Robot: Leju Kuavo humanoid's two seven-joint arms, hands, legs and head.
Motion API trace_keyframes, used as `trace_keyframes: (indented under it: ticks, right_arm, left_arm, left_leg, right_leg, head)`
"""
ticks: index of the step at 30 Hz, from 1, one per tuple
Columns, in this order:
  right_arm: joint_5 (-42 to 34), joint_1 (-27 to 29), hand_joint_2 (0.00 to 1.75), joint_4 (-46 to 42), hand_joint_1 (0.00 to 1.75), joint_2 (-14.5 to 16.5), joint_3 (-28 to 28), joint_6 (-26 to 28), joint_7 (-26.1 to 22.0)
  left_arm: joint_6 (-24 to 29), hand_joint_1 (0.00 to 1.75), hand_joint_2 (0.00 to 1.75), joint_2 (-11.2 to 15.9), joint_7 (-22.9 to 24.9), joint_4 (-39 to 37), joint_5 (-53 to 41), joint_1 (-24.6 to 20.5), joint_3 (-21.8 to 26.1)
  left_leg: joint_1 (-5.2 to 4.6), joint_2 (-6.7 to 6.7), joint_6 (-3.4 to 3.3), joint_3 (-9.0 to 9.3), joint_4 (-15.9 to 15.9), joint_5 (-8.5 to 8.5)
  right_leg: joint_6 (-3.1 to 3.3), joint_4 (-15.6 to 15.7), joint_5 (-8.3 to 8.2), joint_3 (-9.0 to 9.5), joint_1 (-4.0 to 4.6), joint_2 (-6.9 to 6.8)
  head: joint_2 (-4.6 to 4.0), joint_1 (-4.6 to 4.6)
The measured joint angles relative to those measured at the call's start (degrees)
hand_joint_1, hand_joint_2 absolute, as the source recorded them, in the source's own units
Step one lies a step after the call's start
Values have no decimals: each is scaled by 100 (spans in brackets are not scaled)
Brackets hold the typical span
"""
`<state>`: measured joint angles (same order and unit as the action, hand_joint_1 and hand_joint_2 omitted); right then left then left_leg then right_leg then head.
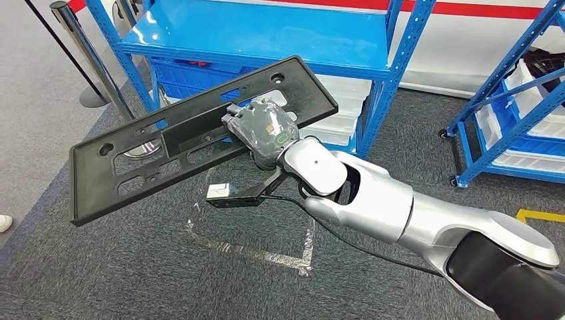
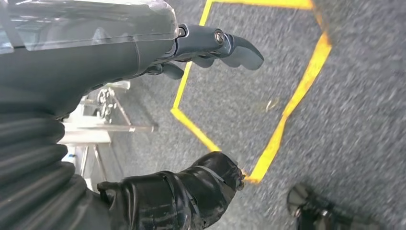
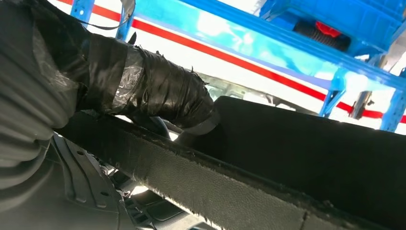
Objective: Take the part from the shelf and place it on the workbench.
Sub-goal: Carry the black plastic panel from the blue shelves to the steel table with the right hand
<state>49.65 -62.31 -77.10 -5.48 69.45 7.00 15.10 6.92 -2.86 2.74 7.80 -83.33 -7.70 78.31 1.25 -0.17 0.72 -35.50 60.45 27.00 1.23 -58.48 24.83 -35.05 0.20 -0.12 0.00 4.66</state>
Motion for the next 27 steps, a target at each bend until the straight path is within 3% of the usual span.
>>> trace_keyframes:
  ticks: [2, 4, 6, 7, 9, 11, 14, 16, 19, 20, 21, 22, 23, 25, 27]
  right_arm:
    - [26, -6, 175, -1, 175, 10, 2, -11, 0]
    - [51, 5, 175, 1, 175, 15, 15, -23, 0]
    - [71, 19, 175, 1, 175, 15, 39, -34, 1]
    - [79, 22, 175, 1, 175, 15, 50, -39, 1]
    - [90, 19, 175, 2, 175, 17, 61, -43, 2]
    - [96, 9, 175, 3, 175, 19, 62, -46, 7]
    - [98, 3, 175, 3, 175, 18, 62, -50, 13]
    - [99, -1, 175, 3, 175, 18, 62, -51, 13]
    - [99, 5, 175, 4, 175, 17, 65, -57, 13]
    - [99, 16, 175, 5, 175, 17, 68, -62, 13]
    - [99, 28, 175, 7, 175, 17, 73, -68, 13]
    - [99, 35, 175, 9, 175, 17, 79, -76, 13]
    - [99, 36, 175, 10, 175, 17, 83, -83, 13]
    - [99, 20, 175, 12, 175, 17, 86, -94, 13]
    - [99, -5, 175, 13, 175, 20, 89, -103, 13]
  left_arm:
    - [-1, 0, 175, -10, 1, 0, -4, 7, 0]
    - [-1, 0, 175, -8, 4, 0, -10, 9, 0]
    - [-1, 0, 175, -7, 15, 0, -15, 15, 0]
    - [-1, 0, 175, -7, 27, 0, -19, 19, 0]
    - [-1, 0, 175, -8, 45, 0, -26, 19, 0]
    - [-1, 0, 175, -8, 51, 0, -40, 4, 0]
    - [-1, 0, 175, -8, 51, 0, -59, 5, 0]
    - [-1, 0, 175, -9, 52, 0, -63, 13, 0]
    - [-1, 0, 175, -9, 58, 0, -64, 15, 0]
    - [-1, 0, 175, -9, 59, 0, -64, 16, 0]
    - [0, 0, 175, -9, 60, 0, -64, 18, 0]
    - [1, 0, 175, -9, 62, 0, -65, 21, 0]
    - [3, 0, 175, -9, 64, 0, -66, 24, 0]
    - [5, 0, 175, -15, 72, 0, -75, 20, 0]
    - [4, 0, 175, -22, 77, 0, -85, 9, 0]
  left_leg:
    - [4, 4, 41, -235, 548, 340]
    - [5, 4, 67, -537, 1246, 638]
    - [4, 8, 76, -607, 1430, 606]
    - [5, 23, 73, -477, 1191, 438]
    - [-15, 153, 53, -81, 414, 131]
    - [-56, 235, -4, 131, -34, 15]
    - [-65, 118, -114, 109, -84, -52]
    - [-28, 43, -191, 93, -131, -121]
    - [-7, -78, -251, 16, -151, -203]
    - [-8, -130, -252, -13, -150, -224]
    - [-9, -187, -247, -37, -149, -243]
    - [-9, -246, -238, -52, -149, -260]
    - [-9, -311, -225, -60, -149, -274]
    - [1, -423, -182, -86, -146, -305]
    - [27, -515, -113, -142, -148, -351]
  right_leg:
    - [49, 35, -31, 9, -14, -40]
    - [60, 20, -35, -6, 5, -85]
    - [63, -12, -35, -32, 17, -133]
    - [63, -37, -32, -48, 17, -161]
    - [48, -85, -19, -73, 27, -220]
    - [10, -117, -20, -99, 55, -282]
    - [-73, -104, -48, -108, 71, -375]
    - [-142, -282, 117, -187, 54, -256]
    - [-211, -1296, 695, -597, 5, -27]
    - [-219, -1587, 799, -707, -8, -12]
    - [-219, -1683, 796, -726, -17, -7]
    - [-208, -1544, 689, -630, -21, 6]
    - [-184, -1196, 506, -429, -22, 49]
    - [-115, -410, 237, -4, -25, 275]
    - [-73, -54, 180, 171, -12, 416]
  head:
    - [0, -19]
    - [0, -26]
    - [0, -27]
    - [0, -27]
    - [0, -29]
    - [0, -26]
    - [0, -24]
    - [0, -17]
    - [0, -14]
    - [0, -14]
    - [0, -15]
    - [0, -14]
    - [0, -14]
    - [0, -24]
    - [0, -34]
